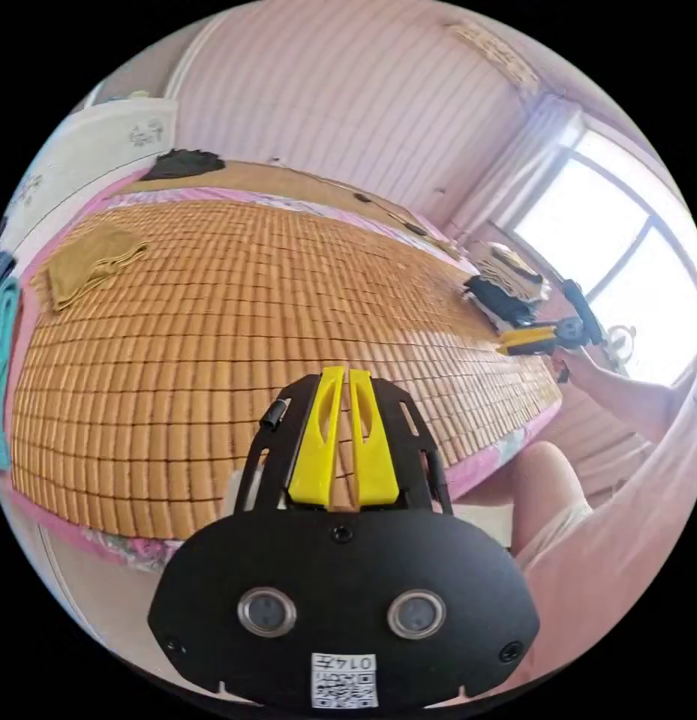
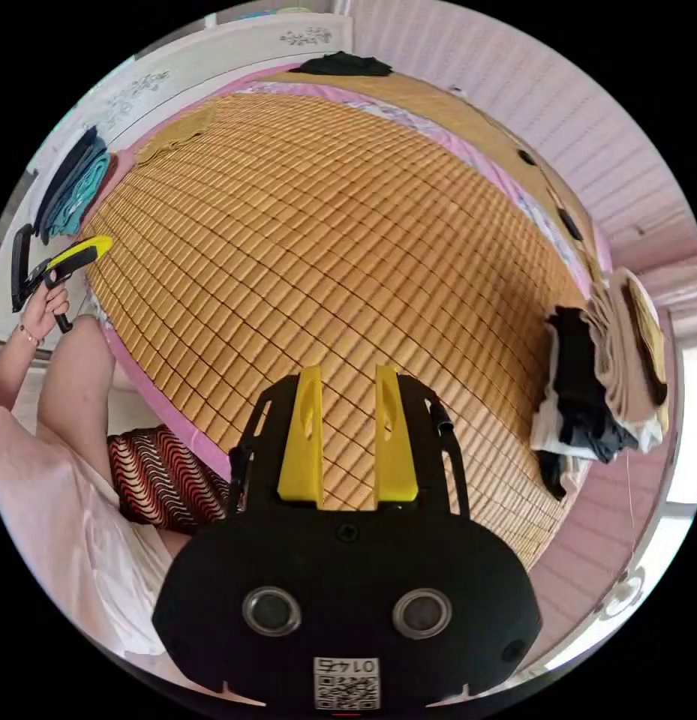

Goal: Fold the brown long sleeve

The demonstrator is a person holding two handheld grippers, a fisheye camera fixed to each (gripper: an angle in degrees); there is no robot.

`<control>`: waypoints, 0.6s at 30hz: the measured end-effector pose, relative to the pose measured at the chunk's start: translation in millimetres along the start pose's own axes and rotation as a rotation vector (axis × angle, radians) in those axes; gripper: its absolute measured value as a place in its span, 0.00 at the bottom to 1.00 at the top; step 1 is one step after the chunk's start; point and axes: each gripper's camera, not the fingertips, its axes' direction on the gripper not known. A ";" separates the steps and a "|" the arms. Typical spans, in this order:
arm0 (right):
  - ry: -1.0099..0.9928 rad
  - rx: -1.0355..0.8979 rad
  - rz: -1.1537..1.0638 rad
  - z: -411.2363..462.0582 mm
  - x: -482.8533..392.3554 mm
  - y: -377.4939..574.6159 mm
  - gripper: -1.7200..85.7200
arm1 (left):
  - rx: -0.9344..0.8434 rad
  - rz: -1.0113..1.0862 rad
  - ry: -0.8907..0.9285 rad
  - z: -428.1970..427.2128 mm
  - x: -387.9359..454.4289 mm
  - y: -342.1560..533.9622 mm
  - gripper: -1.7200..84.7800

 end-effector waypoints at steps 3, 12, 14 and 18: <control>0.095 0.104 0.143 -51.9 64.1 52.5 0.15 | -0.043 0.181 0.159 35.1 74.1 -46.6 0.02; 0.300 0.183 0.247 -135.1 193.5 73.0 0.15 | 0.018 0.660 0.199 122.2 283.1 -199.9 0.07; 0.333 0.160 0.259 -134.2 213.5 68.7 0.14 | 0.073 0.730 0.178 138.5 319.8 -231.2 0.08; 0.354 0.050 0.334 -114.2 261.1 74.9 0.06 | 0.121 0.833 0.206 181.9 407.5 -294.5 0.10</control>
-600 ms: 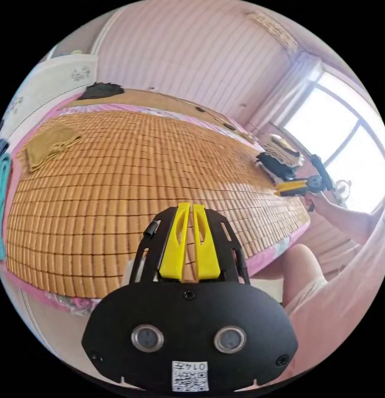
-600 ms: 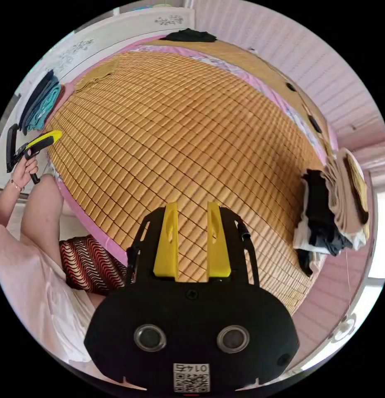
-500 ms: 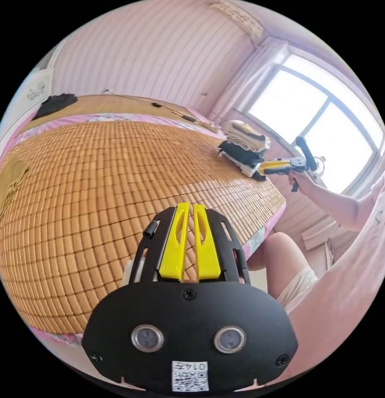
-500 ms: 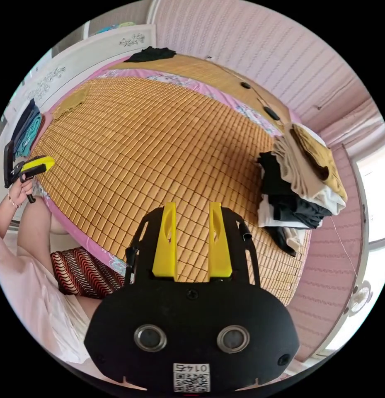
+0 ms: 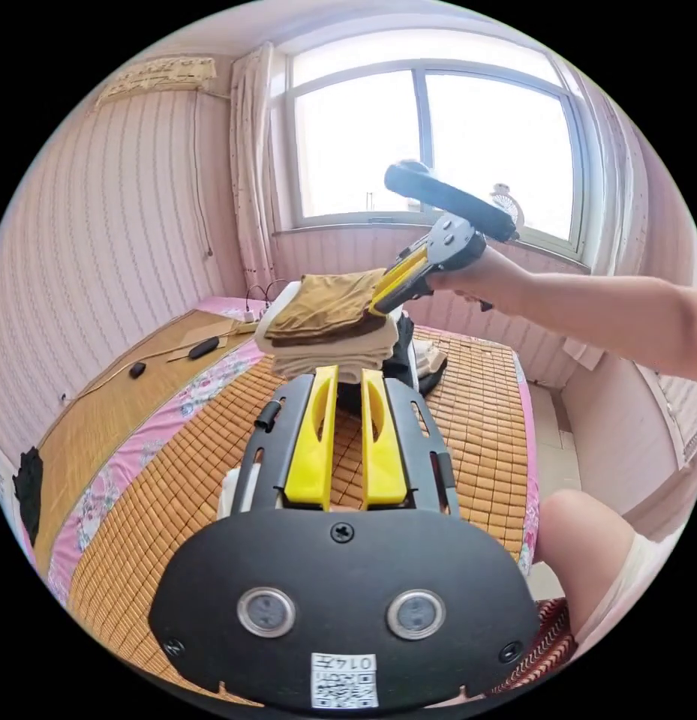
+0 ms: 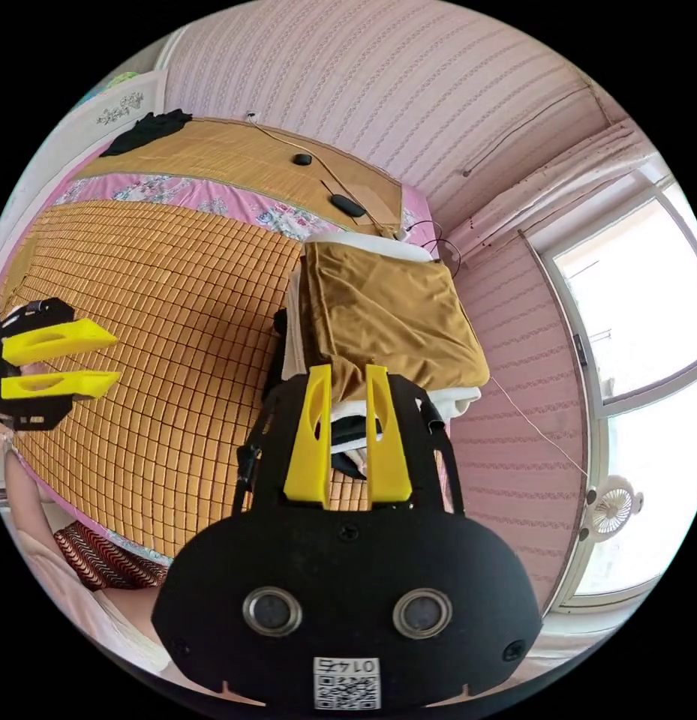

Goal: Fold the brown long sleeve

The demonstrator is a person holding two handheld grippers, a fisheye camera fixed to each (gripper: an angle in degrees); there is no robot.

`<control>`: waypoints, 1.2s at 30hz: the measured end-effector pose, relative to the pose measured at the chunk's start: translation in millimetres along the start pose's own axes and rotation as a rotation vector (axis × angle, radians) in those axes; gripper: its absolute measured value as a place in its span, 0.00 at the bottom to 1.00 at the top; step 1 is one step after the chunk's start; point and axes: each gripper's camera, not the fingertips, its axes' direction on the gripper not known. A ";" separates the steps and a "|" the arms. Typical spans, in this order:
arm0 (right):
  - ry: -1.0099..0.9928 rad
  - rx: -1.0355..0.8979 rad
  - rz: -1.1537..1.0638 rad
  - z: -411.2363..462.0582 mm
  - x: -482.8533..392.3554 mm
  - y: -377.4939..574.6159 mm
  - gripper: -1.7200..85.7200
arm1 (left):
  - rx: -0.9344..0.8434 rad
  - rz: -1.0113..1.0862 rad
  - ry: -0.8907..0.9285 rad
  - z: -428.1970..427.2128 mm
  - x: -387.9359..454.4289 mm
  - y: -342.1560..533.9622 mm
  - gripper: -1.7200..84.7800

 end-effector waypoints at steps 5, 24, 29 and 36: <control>-0.136 0.024 -0.034 -8.9 32.7 13.5 0.01 | -0.041 0.037 0.063 64.9 25.7 -71.7 0.13; -0.887 0.693 0.076 -206.9 48.5 7.3 0.01 | 0.121 -0.264 -0.381 -252.8 -82.1 -58.7 0.01; -1.030 0.723 0.151 -157.1 13.0 106.8 0.01 | -0.023 -0.107 -0.356 -295.0 -29.2 14.9 0.01; -1.024 -0.060 0.095 23.3 -133.1 288.2 0.03 | -0.525 -0.426 -0.013 -219.0 68.1 269.5 0.01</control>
